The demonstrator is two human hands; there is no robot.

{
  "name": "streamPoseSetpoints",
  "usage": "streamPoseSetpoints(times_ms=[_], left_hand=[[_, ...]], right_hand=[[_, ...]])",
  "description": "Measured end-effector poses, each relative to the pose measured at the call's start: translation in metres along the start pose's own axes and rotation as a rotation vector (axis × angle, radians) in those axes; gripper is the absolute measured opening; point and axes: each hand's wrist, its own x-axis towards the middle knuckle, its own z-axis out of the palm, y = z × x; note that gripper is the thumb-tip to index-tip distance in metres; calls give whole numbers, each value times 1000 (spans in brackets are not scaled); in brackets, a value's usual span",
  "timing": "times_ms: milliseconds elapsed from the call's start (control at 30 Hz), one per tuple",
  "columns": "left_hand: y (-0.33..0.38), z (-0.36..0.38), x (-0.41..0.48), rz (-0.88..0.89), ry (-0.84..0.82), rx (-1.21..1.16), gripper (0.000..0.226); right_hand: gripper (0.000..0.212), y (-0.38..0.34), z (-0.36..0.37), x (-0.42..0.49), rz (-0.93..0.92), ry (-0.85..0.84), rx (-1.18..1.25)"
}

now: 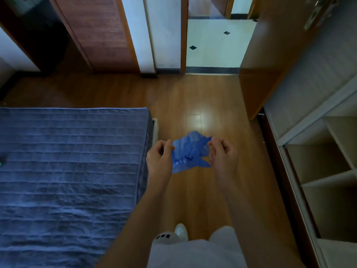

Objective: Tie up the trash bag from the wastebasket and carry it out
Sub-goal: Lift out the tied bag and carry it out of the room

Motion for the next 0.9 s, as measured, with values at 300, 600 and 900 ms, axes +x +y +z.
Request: streamPoseSetpoints(times_ms=[300, 600, 900], left_hand=[[-6, 30, 85, -25, -7, -23, 36], [6, 101, 207, -62, 25, 42, 35], [32, 173, 329, -83, 152, 94, 30]], right_hand=[[25, 1, 38, 92, 7, -33, -38], [33, -13, 83, 242, 39, -150, -23], [30, -45, 127, 387, -47, -163, -101]])
